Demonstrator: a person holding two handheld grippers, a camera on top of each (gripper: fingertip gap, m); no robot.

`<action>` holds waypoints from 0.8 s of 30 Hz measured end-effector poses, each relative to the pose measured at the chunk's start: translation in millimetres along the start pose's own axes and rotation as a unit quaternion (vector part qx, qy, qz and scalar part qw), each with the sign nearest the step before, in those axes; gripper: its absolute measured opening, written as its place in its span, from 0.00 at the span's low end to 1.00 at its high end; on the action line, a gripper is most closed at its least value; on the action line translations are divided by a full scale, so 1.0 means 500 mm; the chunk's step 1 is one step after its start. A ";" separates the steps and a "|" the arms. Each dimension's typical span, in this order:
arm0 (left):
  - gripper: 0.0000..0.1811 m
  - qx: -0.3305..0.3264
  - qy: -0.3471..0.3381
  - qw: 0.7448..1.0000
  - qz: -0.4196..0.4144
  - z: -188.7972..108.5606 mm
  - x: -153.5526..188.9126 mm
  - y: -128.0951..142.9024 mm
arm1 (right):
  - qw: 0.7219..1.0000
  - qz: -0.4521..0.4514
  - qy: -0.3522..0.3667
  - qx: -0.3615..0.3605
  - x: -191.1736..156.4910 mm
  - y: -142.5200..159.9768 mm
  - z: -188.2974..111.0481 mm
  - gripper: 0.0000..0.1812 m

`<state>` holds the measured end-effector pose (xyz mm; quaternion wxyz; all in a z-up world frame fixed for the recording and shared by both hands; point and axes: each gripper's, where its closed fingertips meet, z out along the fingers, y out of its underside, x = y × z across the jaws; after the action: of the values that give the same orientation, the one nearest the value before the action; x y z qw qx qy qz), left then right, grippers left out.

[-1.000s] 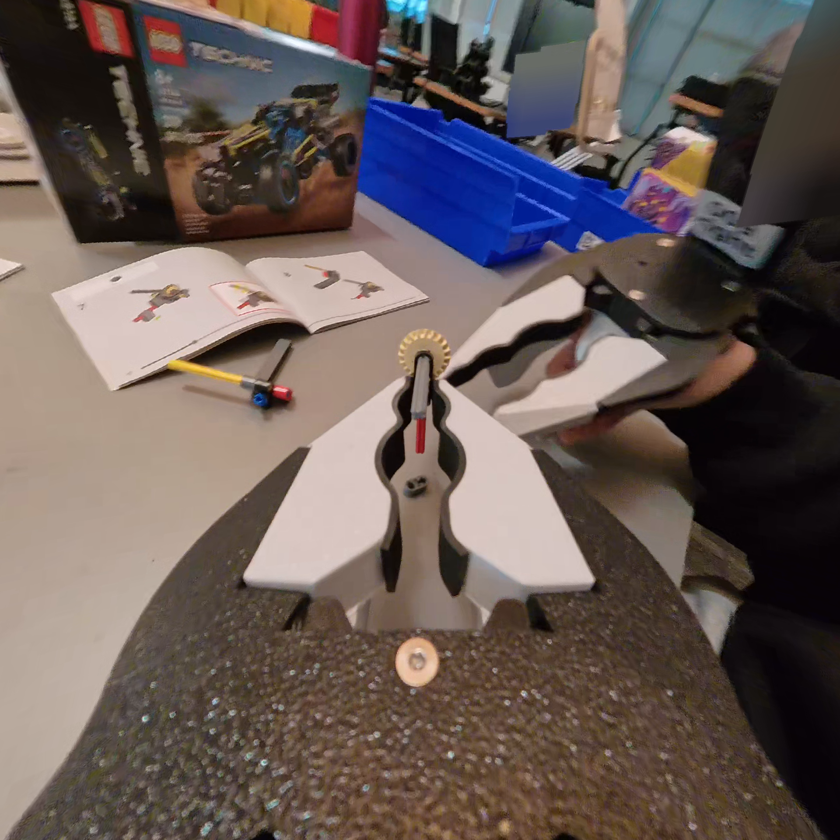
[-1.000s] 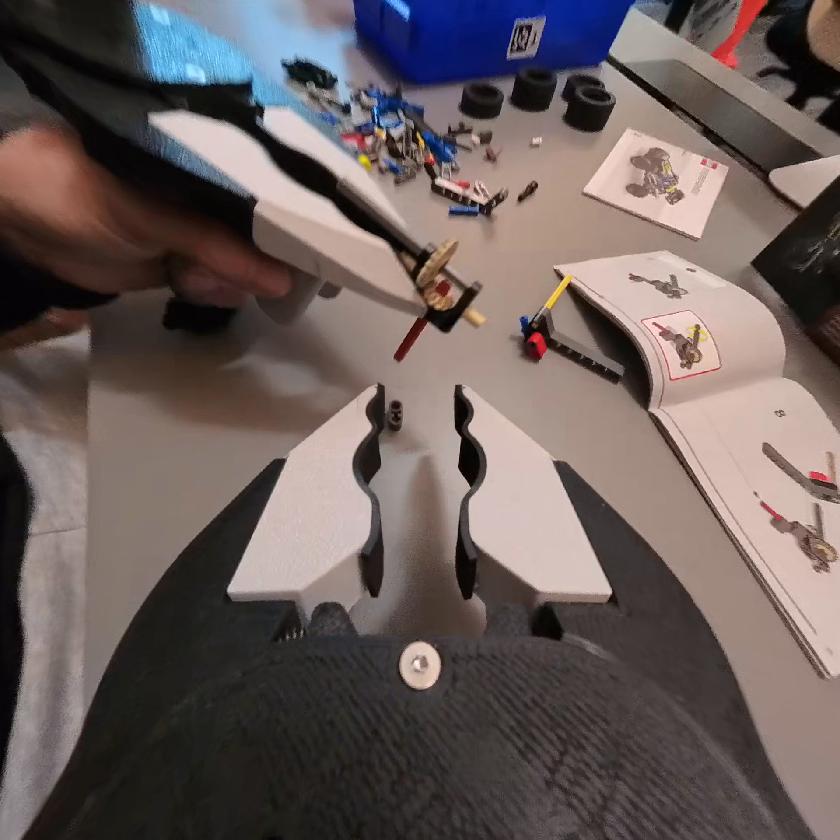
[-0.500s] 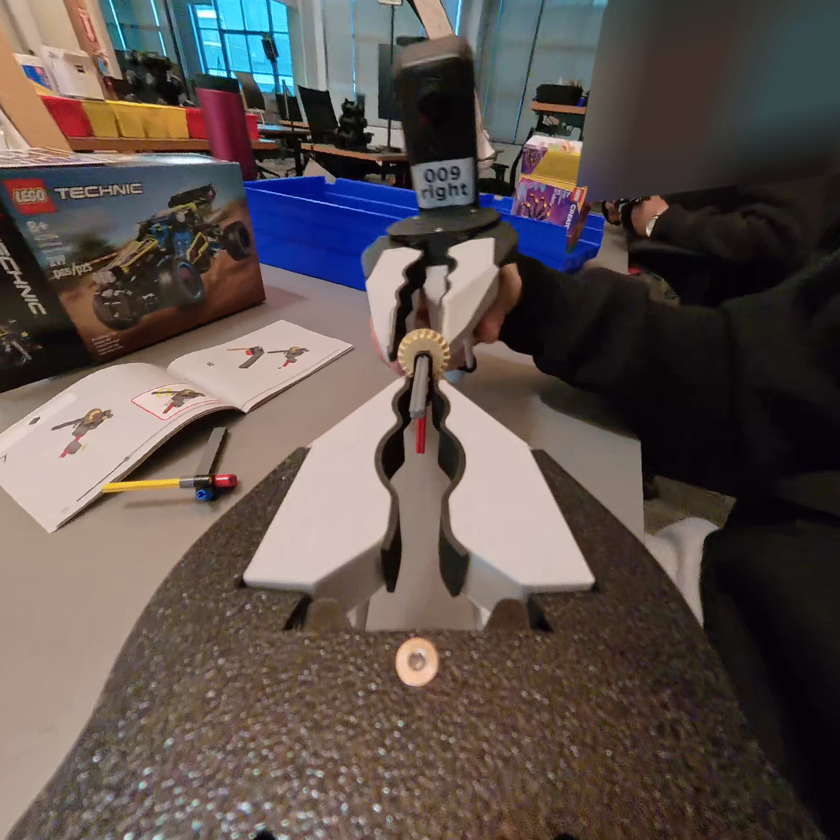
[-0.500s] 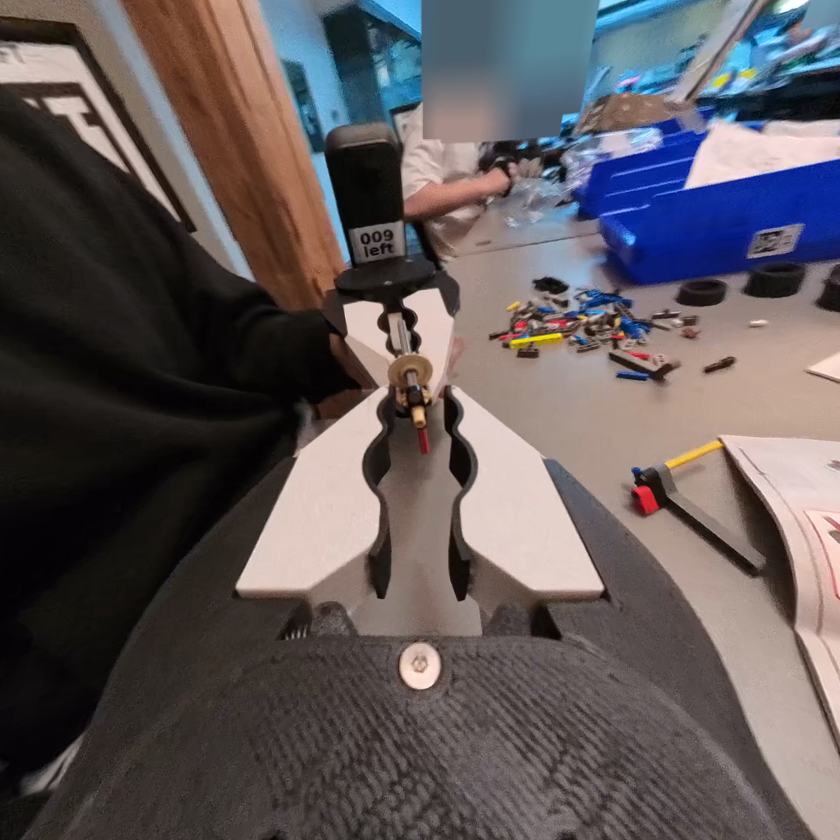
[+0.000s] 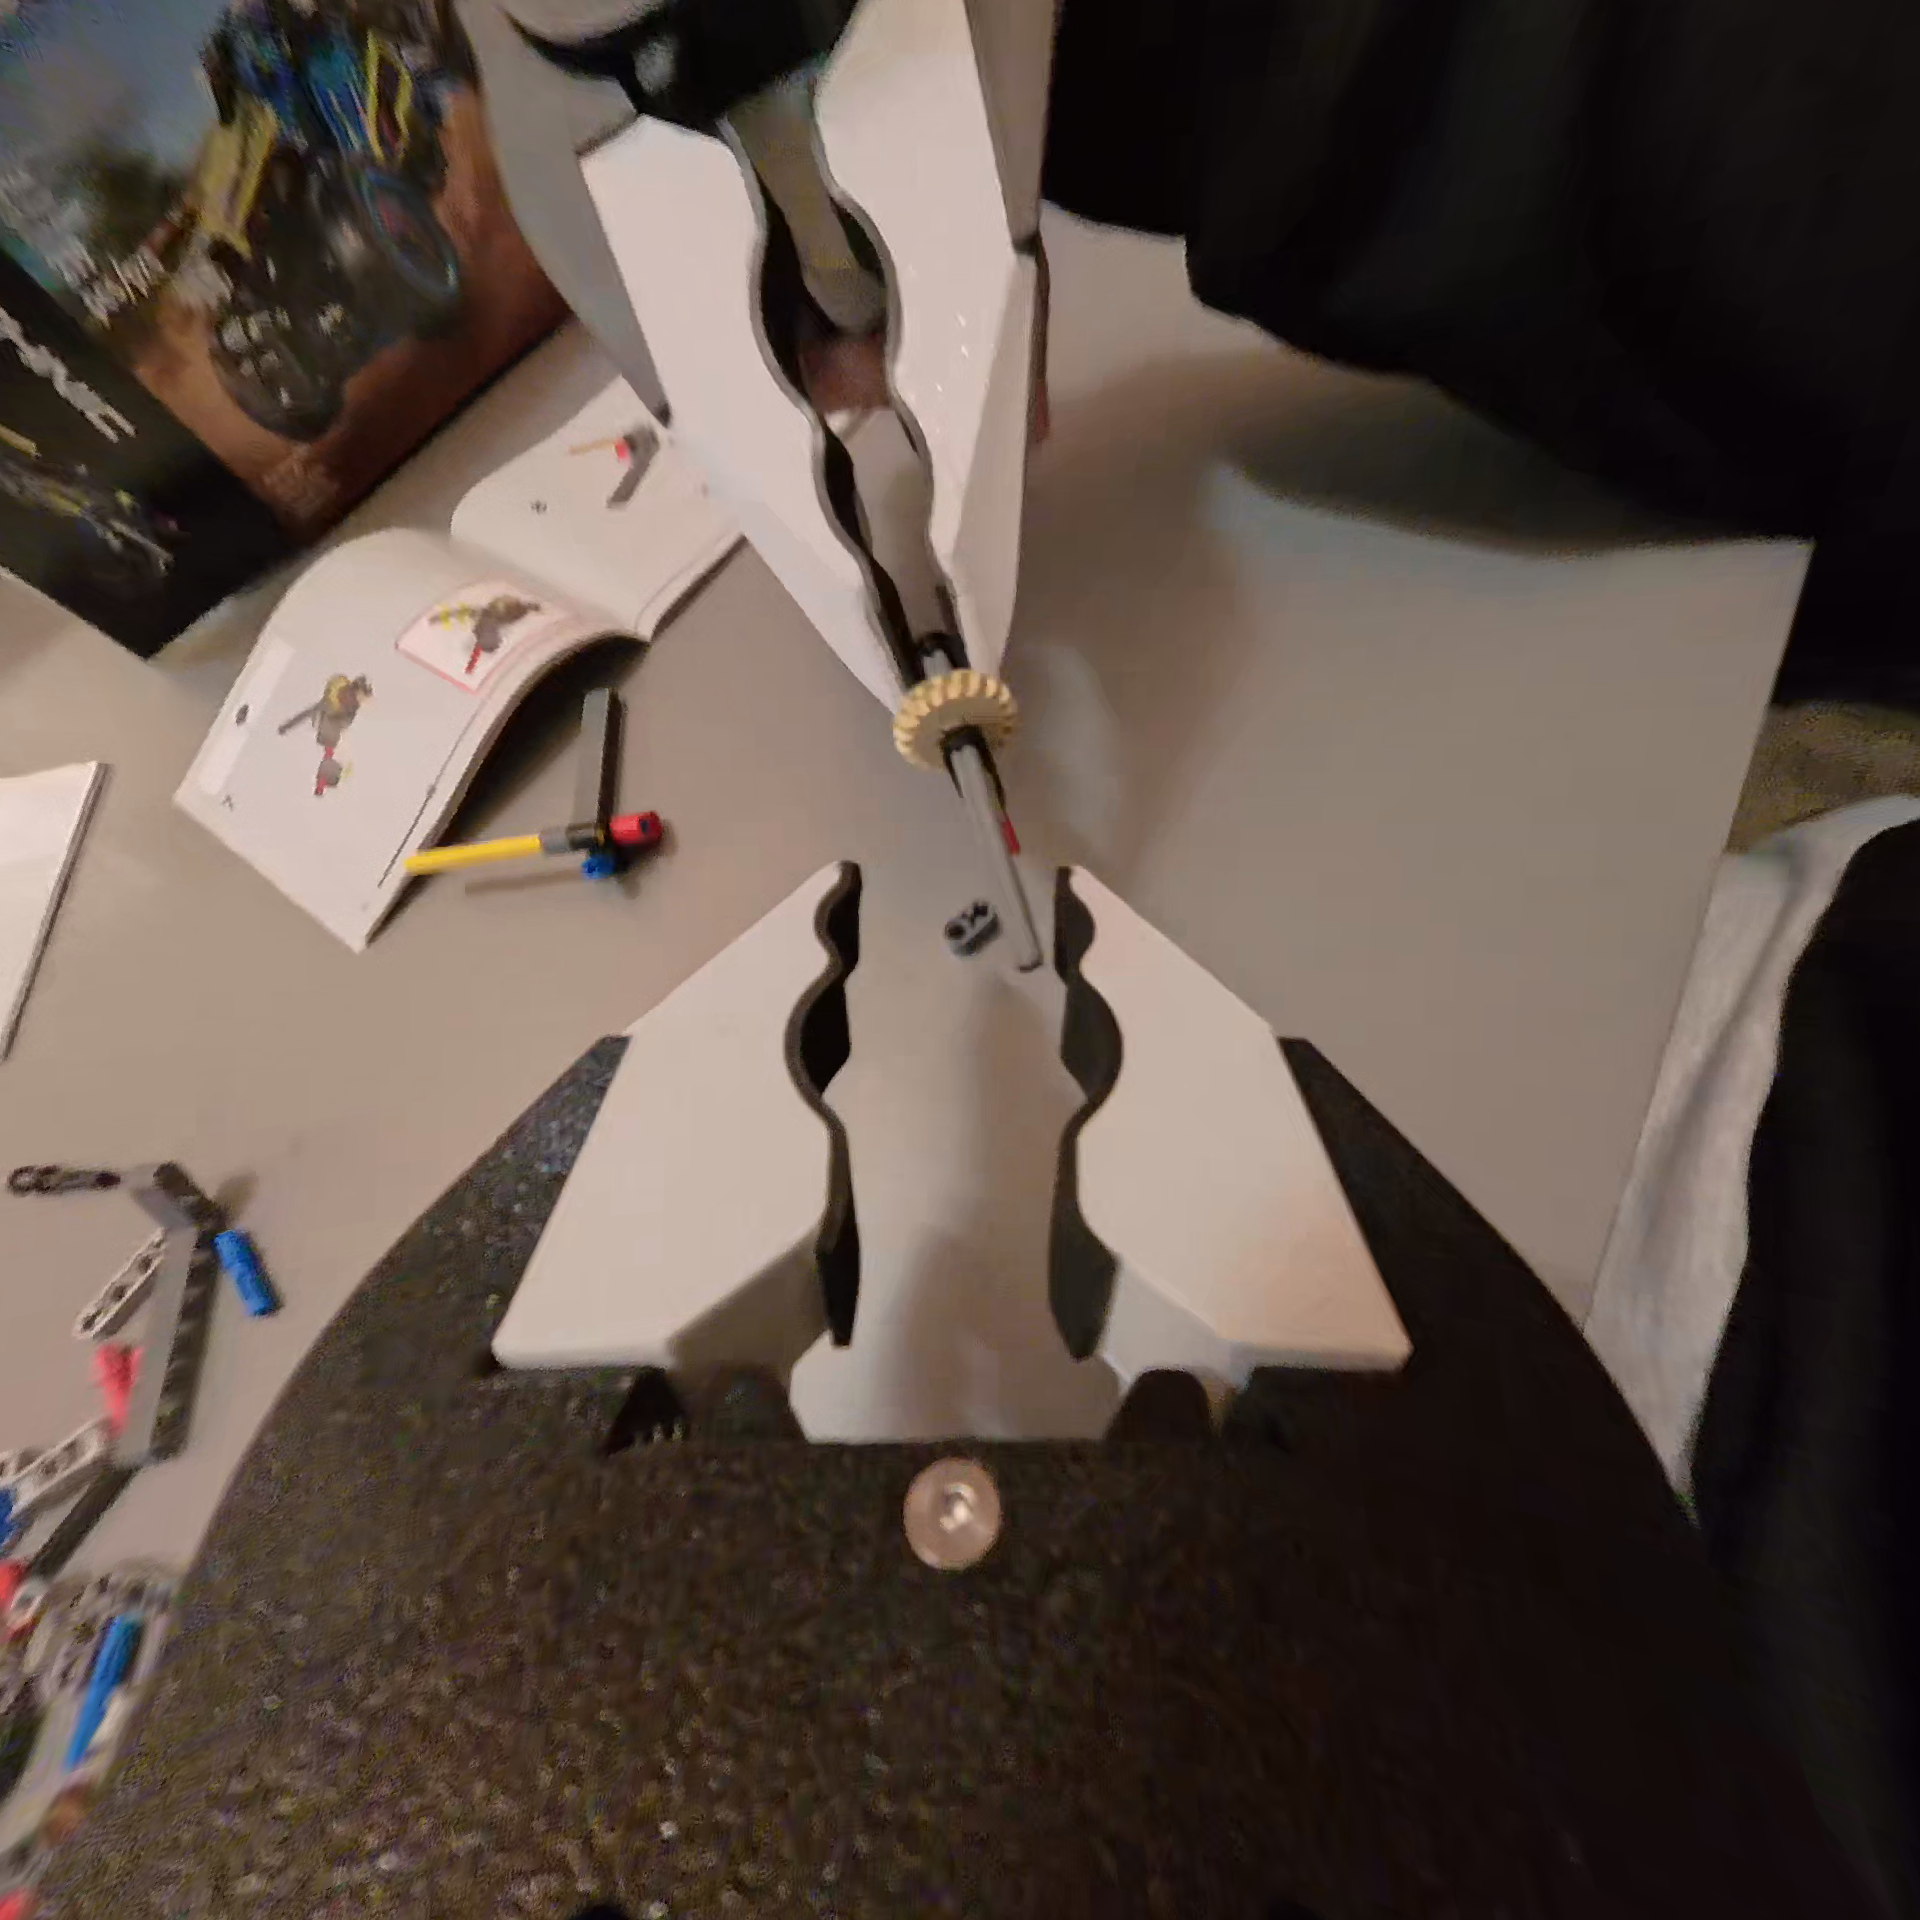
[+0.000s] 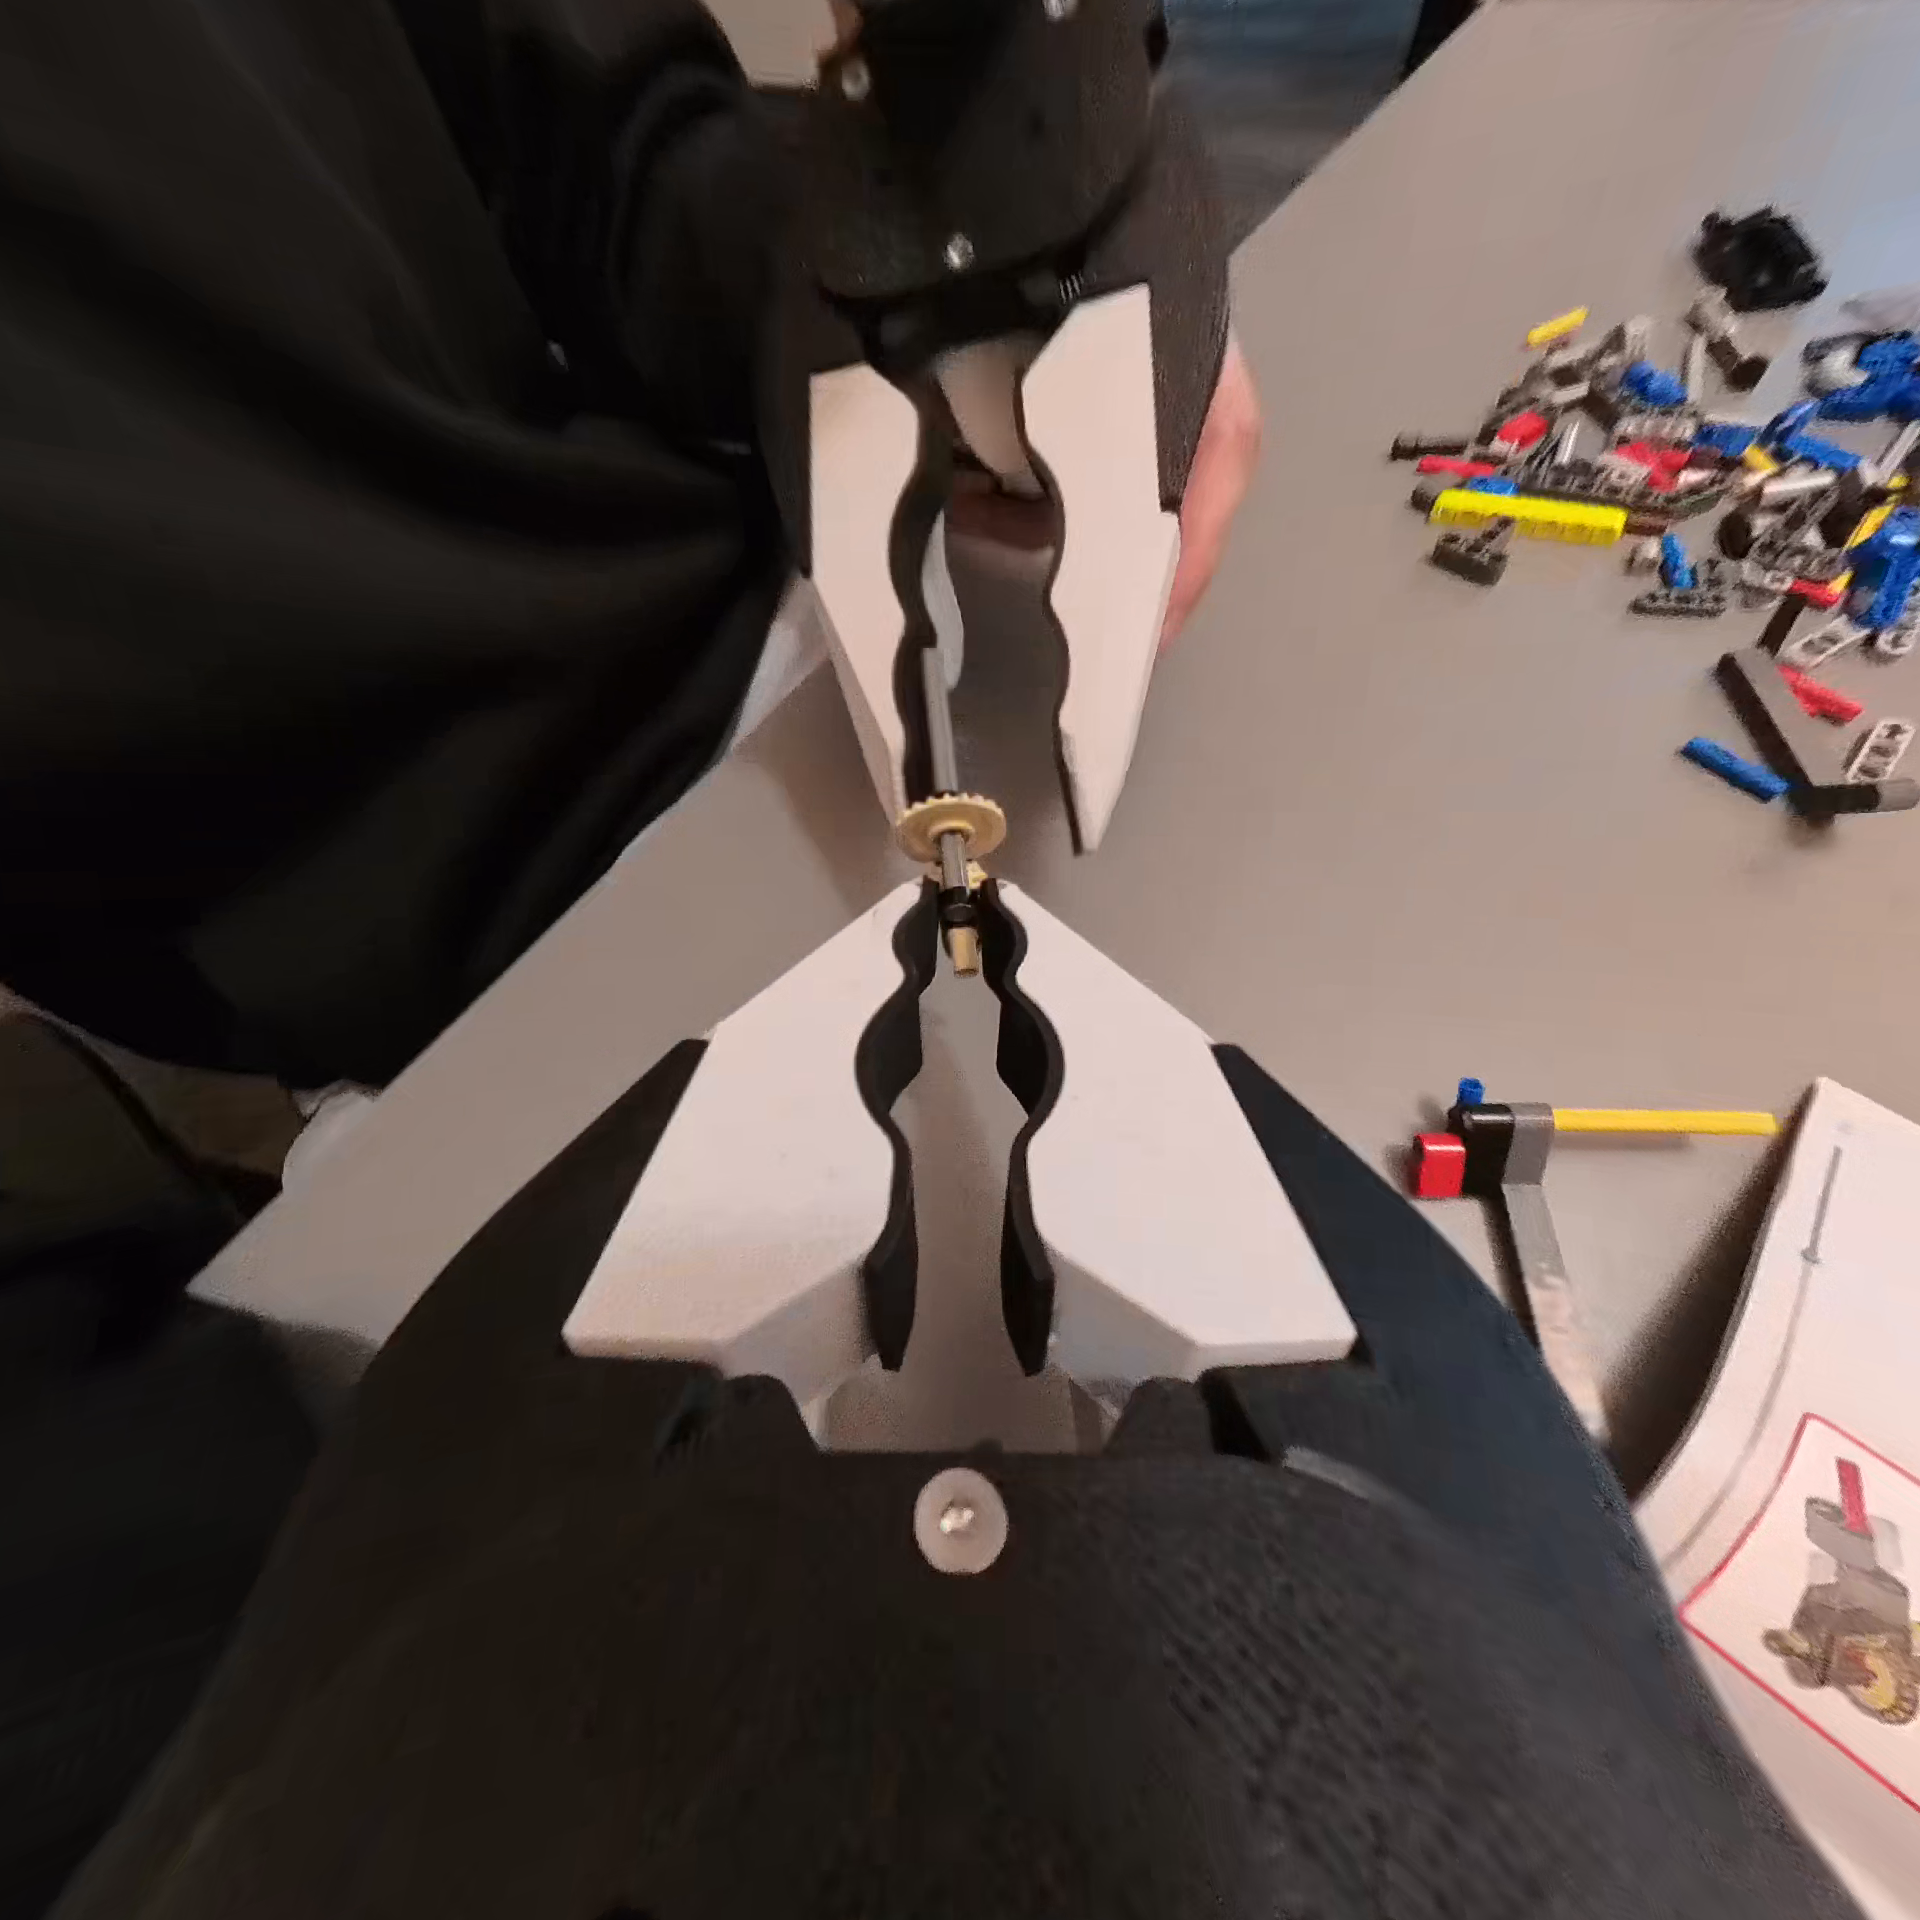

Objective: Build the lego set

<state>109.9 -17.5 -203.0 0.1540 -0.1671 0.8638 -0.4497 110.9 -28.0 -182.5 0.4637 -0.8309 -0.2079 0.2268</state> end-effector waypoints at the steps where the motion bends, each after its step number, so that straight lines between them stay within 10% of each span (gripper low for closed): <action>1: 0.22 -0.024 -0.005 1.000 0.002 0.000 -0.001 0.008 | 1.000 -0.004 -0.002 -0.003 0.007 0.002 0.000 0.03; 24: 0.10 0.009 -0.094 0.989 -0.116 0.048 0.004 0.026 | 0.993 -0.105 -0.050 0.009 0.019 0.035 0.026 0.03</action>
<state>115.9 -28.7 -227.3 0.1827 -0.3065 0.8160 -0.4548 113.5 -22.2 -205.5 0.4810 -0.7879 -0.3154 0.2202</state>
